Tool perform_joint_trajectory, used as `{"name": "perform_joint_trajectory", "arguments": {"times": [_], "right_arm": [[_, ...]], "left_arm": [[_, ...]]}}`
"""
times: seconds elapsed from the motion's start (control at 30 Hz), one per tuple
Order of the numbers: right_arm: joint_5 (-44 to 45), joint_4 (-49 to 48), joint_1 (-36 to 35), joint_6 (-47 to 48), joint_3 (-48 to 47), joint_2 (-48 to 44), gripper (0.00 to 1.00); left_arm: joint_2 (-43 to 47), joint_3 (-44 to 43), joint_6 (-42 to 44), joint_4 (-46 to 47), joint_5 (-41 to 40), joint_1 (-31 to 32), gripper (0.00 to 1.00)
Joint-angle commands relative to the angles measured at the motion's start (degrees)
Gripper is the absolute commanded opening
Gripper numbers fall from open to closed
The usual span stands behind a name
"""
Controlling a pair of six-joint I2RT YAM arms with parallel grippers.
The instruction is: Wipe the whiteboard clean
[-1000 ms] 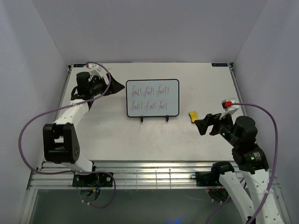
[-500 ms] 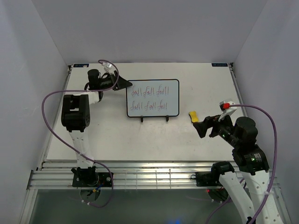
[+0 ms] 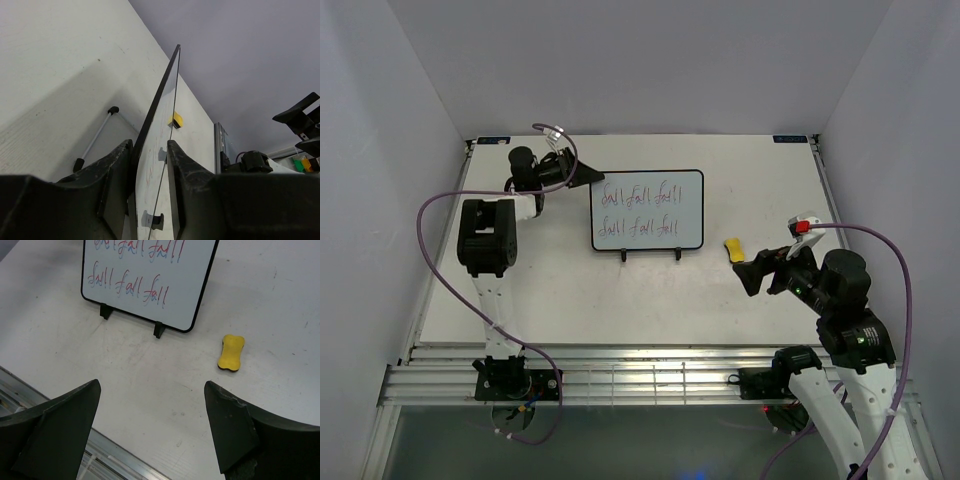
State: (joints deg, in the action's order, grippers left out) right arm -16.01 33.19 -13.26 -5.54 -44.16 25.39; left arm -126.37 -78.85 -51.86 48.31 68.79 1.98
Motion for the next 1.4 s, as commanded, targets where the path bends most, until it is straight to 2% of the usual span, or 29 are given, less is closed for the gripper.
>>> {"name": "perform_joint_trajectory", "arguments": {"times": [0.0, 0.2, 0.27, 0.37, 0.6, 0.67, 0.7, 0.77, 0.8, 0.87, 0.93, 1.0, 1.2, 1.27, 1.37], "right_arm": [[-1.0, -1.3, -0.4, 0.8, -0.9, 1.0, 0.9], [-1.1, -1.4, -0.4, 0.9, -0.8, 1.3, 0.9], [-1.0, -1.4, -0.4, 0.8, -0.9, 1.5, 0.9], [-1.0, -1.1, -0.4, 0.9, -1.1, 1.7, 0.9], [-0.9, -1.0, -0.4, 0.7, -1.1, 1.7, 0.9], [-0.4, -0.7, -0.4, 0.6, -1.3, 2.1, 0.9], [0.1, -0.1, -0.3, 0.5, -1.7, 2.6, 0.9], [0.5, 0.1, -0.4, 0.5, -1.9, 3.2, 0.9], [0.5, 0.0, -0.4, 0.5, -1.9, 3.4, 0.9], [0.7, 0.0, -0.4, 0.4, -1.7, 3.7, 0.9], [2.1, -0.2, -0.4, -0.5, -1.2, 3.8, 0.9], [4.1, -0.6, -0.4, -2.0, -0.6, 4.2, 0.9], [5.7, -7.2, -0.4, -11.4, 5.0, 8.3, 0.9], [7.0, -10.8, -0.4, -14.2, 7.7, 9.1, 0.9], [9.3, -14.8, -0.3, -16.0, 10.6, 10.7, 0.9]], "left_arm": [[-0.3, -3.7, -1.6, 3.0, 1.8, 0.0, 0.43], [-2.0, -4.7, -1.7, 3.2, 2.2, 0.0, 0.42], [-2.7, -4.9, -1.7, 3.2, 2.3, -0.1, 0.38], [-3.7, -5.0, -1.6, 3.3, 2.4, 0.0, 0.43], [-5.5, -6.0, -2.0, 3.3, 2.6, 0.0, 0.41], [-5.9, -6.1, -2.0, 3.3, 2.6, 0.0, 0.37], [-6.0, -6.1, -2.1, 3.3, 2.7, 0.0, 0.31], [-6.2, -6.1, -2.2, 3.4, 2.6, 0.0, 0.26], [-6.2, -6.1, -2.4, 3.5, 2.7, 0.0, 0.17], [-5.8, -6.0, -2.7, 4.2, 2.7, 0.0, 0.1], [-5.5, -5.4, -3.8, 5.9, 2.7, -0.1, 0.0], [-4.6, -4.1, -6.0, 12.2, 2.9, 0.0, 0.0], [-4.2, -4.1, -21.3, 30.8, 3.1, 0.0, 0.0], [-3.5, -4.0, -23.0, 32.8, 2.6, 0.0, 0.0], [-0.3, -3.0, -20.2, 31.0, 0.9, -0.1, 0.0]]}}
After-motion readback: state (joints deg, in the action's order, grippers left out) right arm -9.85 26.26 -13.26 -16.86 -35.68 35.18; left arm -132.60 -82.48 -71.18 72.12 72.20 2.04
